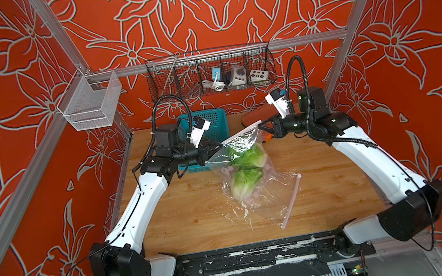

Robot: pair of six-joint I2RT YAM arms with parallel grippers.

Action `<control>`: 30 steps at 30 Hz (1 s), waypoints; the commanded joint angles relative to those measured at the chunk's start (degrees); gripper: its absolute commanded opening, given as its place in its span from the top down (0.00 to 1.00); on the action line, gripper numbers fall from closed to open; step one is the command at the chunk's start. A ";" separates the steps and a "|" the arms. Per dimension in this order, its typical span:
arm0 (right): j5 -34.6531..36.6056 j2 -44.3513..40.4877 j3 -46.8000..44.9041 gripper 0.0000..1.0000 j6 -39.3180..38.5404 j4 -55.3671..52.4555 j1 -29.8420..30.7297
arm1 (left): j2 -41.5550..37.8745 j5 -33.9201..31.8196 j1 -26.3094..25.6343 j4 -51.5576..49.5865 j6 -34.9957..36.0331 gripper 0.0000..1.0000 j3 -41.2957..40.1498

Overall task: Put the chinese cabbages into a zipper bag and zip it
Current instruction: Zip the zipper on the zipper food storage bag, then place the zipper food storage bag at the center of the board.

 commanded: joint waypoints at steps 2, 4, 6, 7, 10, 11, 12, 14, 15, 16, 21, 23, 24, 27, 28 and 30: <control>10.49 -0.48 -0.07 1.00 3.63 1.50 -4.13 | -1.70 -6.22 2.36 -0.66 -0.79 0.94 -0.67; 10.63 -0.51 -0.43 1.00 4.83 1.88 -5.26 | -1.56 -6.96 2.60 -0.53 -0.96 0.94 -0.83; 8.67 -0.32 -0.69 1.00 5.36 2.65 -5.69 | -1.31 -6.47 2.71 -0.05 -1.48 0.94 -0.70; 8.57 -0.15 -0.69 1.00 5.58 2.46 -5.64 | -1.09 -6.29 2.72 -0.04 -1.59 0.94 -0.55; 11.11 -0.22 -1.24 1.00 5.23 1.65 -5.86 | -0.49 -6.70 2.71 -0.71 -1.42 0.94 -0.24; 11.70 -0.25 -1.24 1.00 4.96 1.22 -6.08 | -0.42 -6.58 2.71 -0.82 -1.27 0.94 -0.25; 11.56 -0.22 -1.19 1.00 4.94 1.25 -6.29 | -0.43 -6.29 2.74 -0.69 -1.46 0.94 -0.43; 12.10 -0.13 -1.06 1.00 5.18 1.06 -6.39 | -0.19 -5.36 2.72 -0.40 -1.85 0.94 -0.30; 12.32 -0.14 -1.06 1.00 5.36 1.11 -6.46 | 0.04 -5.29 2.74 -0.48 -1.94 0.94 -0.18; 12.99 -0.19 -0.91 1.00 5.42 1.00 -6.56 | 0.21 -5.53 2.71 -0.72 -1.95 0.94 -0.02; 8.03 -1.07 0.96 1.00 6.72 0.70 -6.63 | 0.68 -1.13 2.55 1.65 -5.32 0.94 0.20; 6.26 -2.20 2.24 1.00 8.39 -1.71 -6.67 | 0.44 0.60 1.25 3.06 -7.31 0.95 0.12; 6.56 -3.46 2.54 1.00 8.58 -3.76 -6.67 | 0.18 0.31 0.02 3.20 -7.69 0.95 0.14; 10.06 -8.82 1.15 1.00 9.16 -9.20 -6.64 | -0.45 0.41 -3.34 3.46 -9.37 0.94 0.53; 9.84 -10.38 0.50 1.00 9.68 -10.35 -6.61 | -0.55 -0.25 -4.51 3.44 -9.79 0.94 0.74; 8.44 -13.63 -0.71 1.00 11.15 -13.27 -6.67 | -0.09 -1.25 -7.01 2.48 -10.23 0.94 2.10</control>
